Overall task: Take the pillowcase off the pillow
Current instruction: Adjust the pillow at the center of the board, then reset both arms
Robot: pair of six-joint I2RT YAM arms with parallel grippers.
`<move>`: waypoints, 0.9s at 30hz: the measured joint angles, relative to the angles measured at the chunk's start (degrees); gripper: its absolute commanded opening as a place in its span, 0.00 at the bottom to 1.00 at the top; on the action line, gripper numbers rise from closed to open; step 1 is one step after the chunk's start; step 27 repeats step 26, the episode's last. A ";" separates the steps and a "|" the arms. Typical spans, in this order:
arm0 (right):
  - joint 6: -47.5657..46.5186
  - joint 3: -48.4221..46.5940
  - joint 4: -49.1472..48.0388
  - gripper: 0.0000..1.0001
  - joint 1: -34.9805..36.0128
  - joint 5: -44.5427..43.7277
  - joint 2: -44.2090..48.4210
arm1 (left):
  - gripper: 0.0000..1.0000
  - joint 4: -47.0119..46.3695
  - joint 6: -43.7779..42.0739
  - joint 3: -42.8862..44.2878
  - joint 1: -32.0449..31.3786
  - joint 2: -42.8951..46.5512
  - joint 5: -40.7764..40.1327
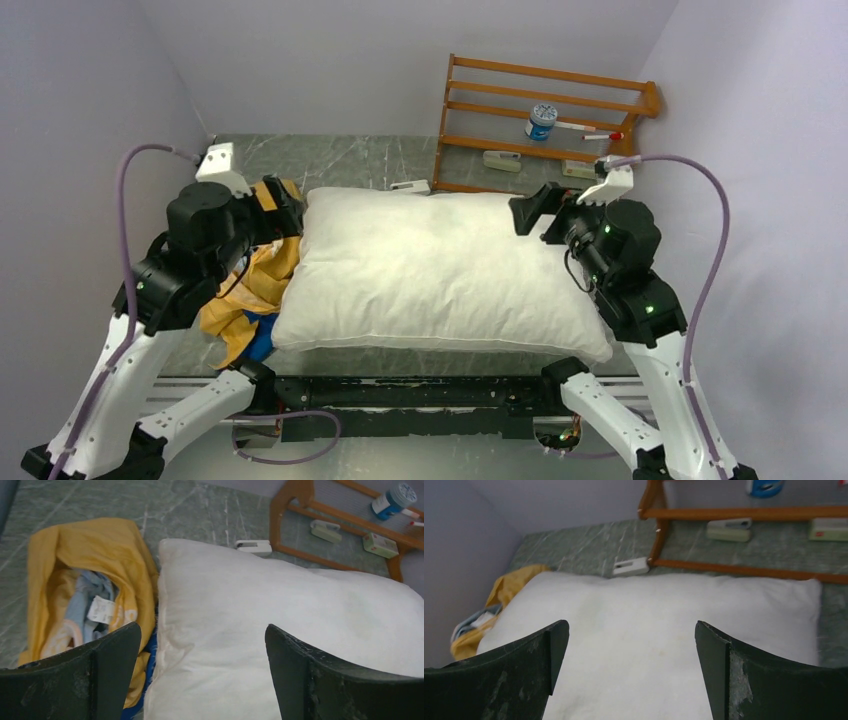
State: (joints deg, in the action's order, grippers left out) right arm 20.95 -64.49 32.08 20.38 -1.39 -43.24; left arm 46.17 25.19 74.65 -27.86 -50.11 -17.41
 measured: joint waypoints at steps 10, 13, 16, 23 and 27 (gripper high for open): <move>-2.38 -19.06 11.50 1.00 0.00 -16.96 -19.02 | 0.97 5.55 -1.42 9.40 -0.02 -2.01 -5.86; -1.66 -18.25 13.03 1.00 0.00 -18.27 -17.88 | 0.97 6.08 -1.86 11.80 -0.02 -3.32 -6.25; -1.92 -15.28 12.26 1.00 0.00 -17.99 -12.96 | 0.97 6.69 -2.08 12.09 -0.02 -3.39 -6.38; -3.67 -14.43 9.35 1.00 0.00 -11.45 -5.11 | 0.97 7.32 -2.10 12.09 -0.02 -4.68 -5.97; -3.63 -14.58 8.96 1.00 0.00 -10.54 -5.49 | 0.97 7.32 -2.05 12.07 -0.04 -5.42 -5.25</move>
